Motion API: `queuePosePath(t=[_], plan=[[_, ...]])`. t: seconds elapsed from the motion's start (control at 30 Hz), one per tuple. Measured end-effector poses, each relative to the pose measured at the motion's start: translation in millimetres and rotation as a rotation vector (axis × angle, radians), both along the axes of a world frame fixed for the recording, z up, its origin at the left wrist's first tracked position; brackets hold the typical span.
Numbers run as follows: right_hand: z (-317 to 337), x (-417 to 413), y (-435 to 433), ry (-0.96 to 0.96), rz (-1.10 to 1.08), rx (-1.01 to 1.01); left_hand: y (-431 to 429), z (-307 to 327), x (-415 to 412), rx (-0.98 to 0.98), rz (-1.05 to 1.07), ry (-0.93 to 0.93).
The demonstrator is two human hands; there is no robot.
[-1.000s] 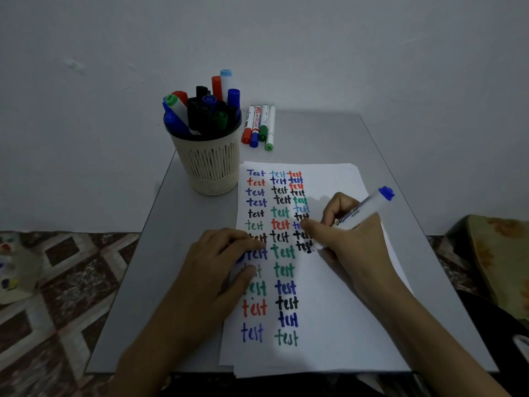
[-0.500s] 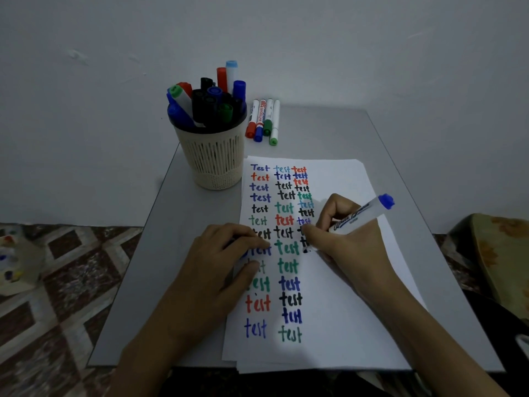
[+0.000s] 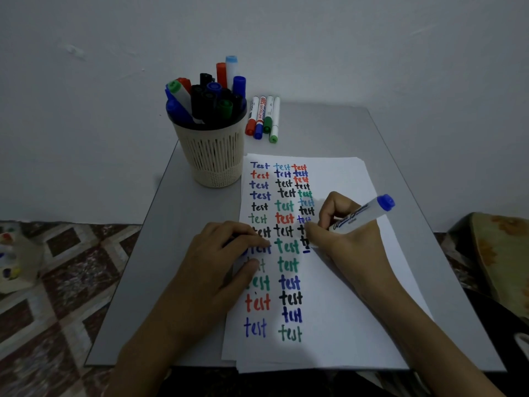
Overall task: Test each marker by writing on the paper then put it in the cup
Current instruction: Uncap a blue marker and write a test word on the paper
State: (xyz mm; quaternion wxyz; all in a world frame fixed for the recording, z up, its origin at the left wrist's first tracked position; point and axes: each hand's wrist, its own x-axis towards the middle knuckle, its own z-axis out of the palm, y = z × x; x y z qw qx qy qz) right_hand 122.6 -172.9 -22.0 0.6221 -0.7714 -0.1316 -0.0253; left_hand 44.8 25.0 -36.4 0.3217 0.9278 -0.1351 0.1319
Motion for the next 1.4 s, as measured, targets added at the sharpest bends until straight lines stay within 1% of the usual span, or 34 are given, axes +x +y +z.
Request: queuePosePath(t=[0.1,0.23,0.37,0.57,0.63,0.73,0.83,1.0,1.13,1.23,1.37,1.4], plan=[[0.4,1.0,-0.9,0.030,0.013,-0.028,0.0,0.1,0.3,0.004,-0.005,-0.001],[3.4,-1.2,-1.3,0.027,-0.024,0.049,0.3,0.1,0.2,0.006,-0.001,-0.001],[2.7,-2.9,-1.5,0.007,-0.031,0.004,-0.4,0.8,0.1,0.000,-0.001,-0.001],[1.4,-2.0,-1.9,0.005,0.005,0.004,-0.2,0.3,0.5,-0.010,-0.004,-0.006],[1.9,-2.0,-1.5,0.023,0.004,0.023,0.1,0.4,0.2,-0.001,-0.006,-0.003],[3.5,-3.2,-1.4,-0.007,-0.038,0.066,0.5,0.5,0.4,0.007,-0.005,-0.002],[3.1,-3.9,-2.0,-0.029,-0.035,0.036,-0.5,0.7,-0.3,0.005,0.000,0.008],[2.4,-1.9,-2.6,0.009,0.005,0.028,-0.3,1.5,-0.5,0.006,-0.005,0.005],[4.0,-3.7,-2.6,-0.009,-0.034,0.092,0.3,1.3,-0.5,-0.001,-0.001,0.008],[5.1,-5.9,-1.3,-0.016,-0.042,0.061,-0.3,1.2,-0.8,-0.002,-0.005,0.014],[5.9,-4.4,-2.1,-0.007,-0.053,0.132,0.0,1.7,-0.7,-0.013,0.000,0.021],[5.7,-4.7,-2.2,-0.012,-0.049,0.121,-0.5,2.1,-0.9,-0.021,0.006,0.026]])
